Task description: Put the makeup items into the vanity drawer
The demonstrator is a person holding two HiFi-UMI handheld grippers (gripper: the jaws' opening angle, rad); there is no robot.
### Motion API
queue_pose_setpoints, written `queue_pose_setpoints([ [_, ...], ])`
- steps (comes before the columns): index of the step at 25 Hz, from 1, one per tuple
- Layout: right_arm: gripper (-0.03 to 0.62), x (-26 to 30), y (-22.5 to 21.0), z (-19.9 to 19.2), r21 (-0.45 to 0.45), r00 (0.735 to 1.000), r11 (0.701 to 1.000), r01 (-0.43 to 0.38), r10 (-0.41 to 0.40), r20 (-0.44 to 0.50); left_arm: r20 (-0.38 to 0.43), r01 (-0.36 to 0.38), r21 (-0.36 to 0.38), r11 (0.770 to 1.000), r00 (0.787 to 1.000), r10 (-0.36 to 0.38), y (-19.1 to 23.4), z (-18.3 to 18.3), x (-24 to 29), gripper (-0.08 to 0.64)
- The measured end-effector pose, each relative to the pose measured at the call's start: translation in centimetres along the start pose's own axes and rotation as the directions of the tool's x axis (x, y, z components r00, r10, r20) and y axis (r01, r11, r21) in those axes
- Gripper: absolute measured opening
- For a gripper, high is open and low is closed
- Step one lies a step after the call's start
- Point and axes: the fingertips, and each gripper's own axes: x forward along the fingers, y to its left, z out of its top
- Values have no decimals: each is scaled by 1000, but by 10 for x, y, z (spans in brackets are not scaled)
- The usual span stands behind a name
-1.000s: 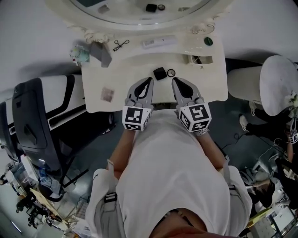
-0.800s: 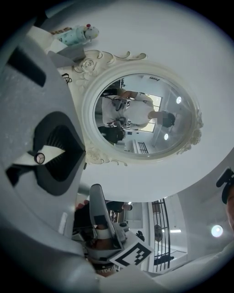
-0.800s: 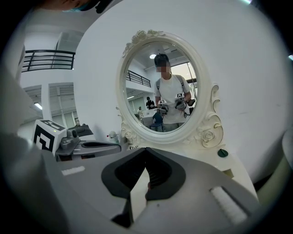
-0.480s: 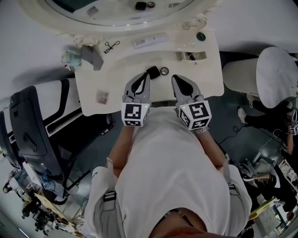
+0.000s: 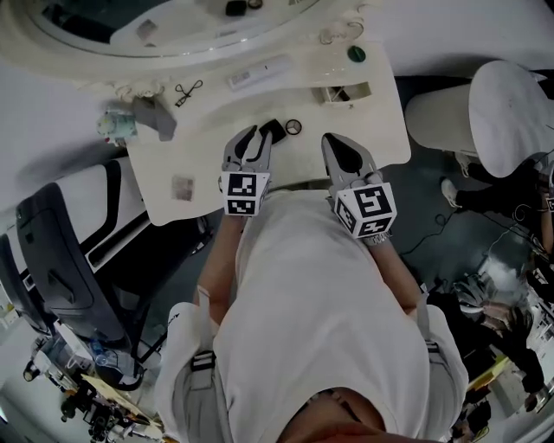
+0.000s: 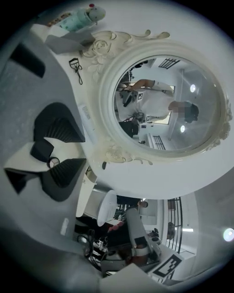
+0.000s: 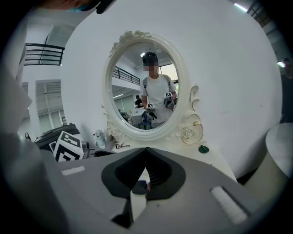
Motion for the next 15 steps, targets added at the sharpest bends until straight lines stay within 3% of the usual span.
queue_pose_setpoints([
  [5, 8, -3, -10, -1, 8, 999, 999, 33, -33, -2, -177, 102, 75, 992, 980, -87, -5, -54, 35, 176],
  [11, 8, -7, -21, -4, 21, 997, 996, 82, -82, -9, -347, 184, 166, 969, 930, -117, -2, -111, 63, 229],
  [15, 8, -13, -32, -5, 36, 992, 991, 127, -127, -11, -421, 263, 182, 948, 892, -167, -1, -134, 77, 276],
])
